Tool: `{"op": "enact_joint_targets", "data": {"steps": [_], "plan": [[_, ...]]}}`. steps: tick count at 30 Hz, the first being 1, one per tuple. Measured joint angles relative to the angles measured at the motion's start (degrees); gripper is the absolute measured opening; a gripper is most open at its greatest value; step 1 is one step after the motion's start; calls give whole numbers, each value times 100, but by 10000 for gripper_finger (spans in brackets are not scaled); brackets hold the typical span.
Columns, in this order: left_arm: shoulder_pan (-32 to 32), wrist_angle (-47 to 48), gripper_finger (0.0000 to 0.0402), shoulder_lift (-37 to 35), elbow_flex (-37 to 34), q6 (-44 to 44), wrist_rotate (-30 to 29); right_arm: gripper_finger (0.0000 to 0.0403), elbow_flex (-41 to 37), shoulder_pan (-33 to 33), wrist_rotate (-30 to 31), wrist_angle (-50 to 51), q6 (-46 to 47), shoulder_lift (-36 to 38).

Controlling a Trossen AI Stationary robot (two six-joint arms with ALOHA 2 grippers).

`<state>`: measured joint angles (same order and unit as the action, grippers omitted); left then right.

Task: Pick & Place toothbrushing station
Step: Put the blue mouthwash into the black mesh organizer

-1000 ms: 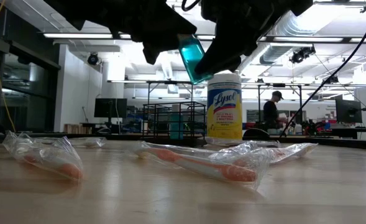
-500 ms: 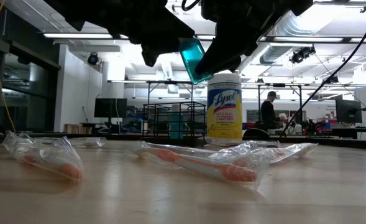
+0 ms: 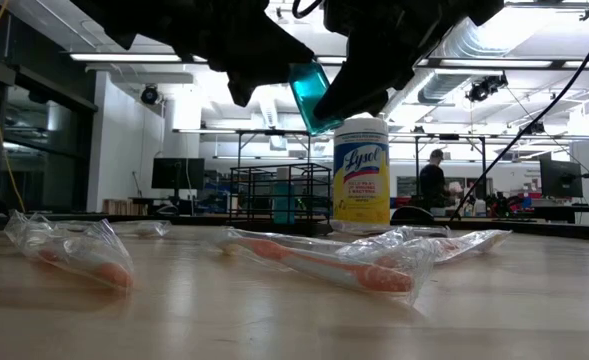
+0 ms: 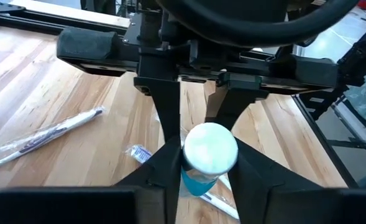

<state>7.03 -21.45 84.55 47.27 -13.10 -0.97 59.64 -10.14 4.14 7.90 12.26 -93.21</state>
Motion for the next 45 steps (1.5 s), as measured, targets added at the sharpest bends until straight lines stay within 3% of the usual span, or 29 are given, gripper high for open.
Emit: {"op": "enact_joint_targets", "data": {"steps": [26, 45], "plan": [[0, 0, 88, 0, 2, -11, -4, 72, 0, 1, -18, 0, -27, 0], [1, 2, 88, 0, 4, -38, 20, 160, 0, 1, -129, -2, -25, 0]]}}
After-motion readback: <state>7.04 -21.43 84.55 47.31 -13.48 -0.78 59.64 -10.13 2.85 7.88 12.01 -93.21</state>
